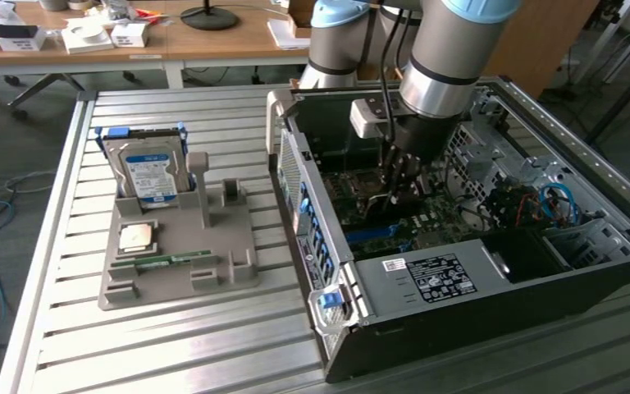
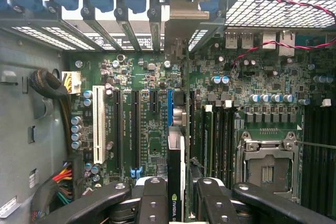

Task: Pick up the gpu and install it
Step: 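Insert the gpu into the slot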

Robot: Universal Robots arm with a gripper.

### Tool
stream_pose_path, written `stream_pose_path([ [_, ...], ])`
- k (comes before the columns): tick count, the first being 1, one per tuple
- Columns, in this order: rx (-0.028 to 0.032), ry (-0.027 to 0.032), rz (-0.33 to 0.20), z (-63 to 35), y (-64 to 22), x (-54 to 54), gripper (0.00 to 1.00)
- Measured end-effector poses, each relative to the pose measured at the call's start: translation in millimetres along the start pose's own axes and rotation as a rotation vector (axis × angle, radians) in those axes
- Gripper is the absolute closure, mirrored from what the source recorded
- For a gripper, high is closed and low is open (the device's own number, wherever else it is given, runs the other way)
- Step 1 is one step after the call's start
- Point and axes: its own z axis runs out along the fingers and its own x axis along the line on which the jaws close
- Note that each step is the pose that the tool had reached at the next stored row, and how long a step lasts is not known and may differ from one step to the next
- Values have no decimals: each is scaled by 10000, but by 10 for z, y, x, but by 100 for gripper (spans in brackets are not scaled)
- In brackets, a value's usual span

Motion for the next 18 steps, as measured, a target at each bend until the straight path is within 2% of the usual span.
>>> stream_pose_path([
  [18, 1, -1, 0, -1, -1, 53, 74],
])
